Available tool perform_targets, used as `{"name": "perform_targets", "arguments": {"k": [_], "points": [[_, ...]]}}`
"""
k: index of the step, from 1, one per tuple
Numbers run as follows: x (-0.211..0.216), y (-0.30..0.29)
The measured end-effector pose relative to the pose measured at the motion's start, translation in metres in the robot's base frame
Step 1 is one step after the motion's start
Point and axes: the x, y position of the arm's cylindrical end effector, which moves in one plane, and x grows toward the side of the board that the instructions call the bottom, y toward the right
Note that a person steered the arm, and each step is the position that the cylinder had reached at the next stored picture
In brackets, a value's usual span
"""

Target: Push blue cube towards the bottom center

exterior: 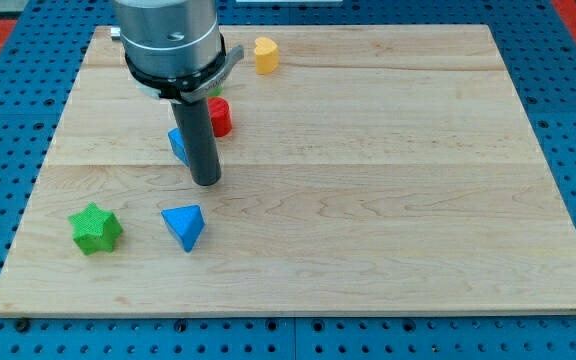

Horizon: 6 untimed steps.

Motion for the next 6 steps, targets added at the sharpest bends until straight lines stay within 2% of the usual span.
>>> {"name": "perform_targets", "arguments": {"k": [1,2,3,4,5,6], "points": [[0.007,-0.078],[-0.058,-0.084],[-0.068,-0.019],[-0.016,0.084],[0.031,0.092],[0.001,0.095]]}}
